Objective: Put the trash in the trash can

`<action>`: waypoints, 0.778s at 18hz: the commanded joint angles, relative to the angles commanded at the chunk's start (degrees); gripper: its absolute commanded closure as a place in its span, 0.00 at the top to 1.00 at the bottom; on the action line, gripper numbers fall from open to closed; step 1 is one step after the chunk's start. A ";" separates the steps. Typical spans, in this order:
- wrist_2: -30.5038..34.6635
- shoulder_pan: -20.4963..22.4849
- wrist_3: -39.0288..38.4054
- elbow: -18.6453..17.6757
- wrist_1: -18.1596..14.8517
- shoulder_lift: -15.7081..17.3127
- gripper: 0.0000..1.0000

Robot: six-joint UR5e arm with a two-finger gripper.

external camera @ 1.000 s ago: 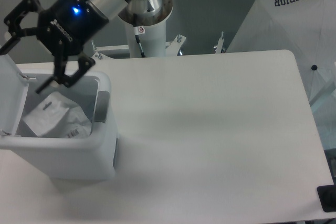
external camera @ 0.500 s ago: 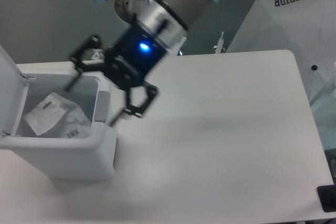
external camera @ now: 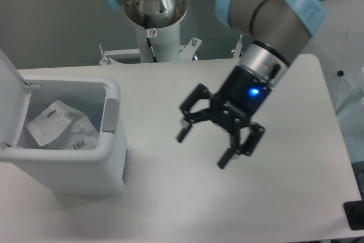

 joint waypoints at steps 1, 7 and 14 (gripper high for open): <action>3.34 0.00 1.85 0.00 0.09 -0.53 1.00; 15.92 -0.43 8.44 -1.14 0.00 -1.14 1.00; 31.22 -2.01 19.52 -3.16 0.00 -1.67 1.00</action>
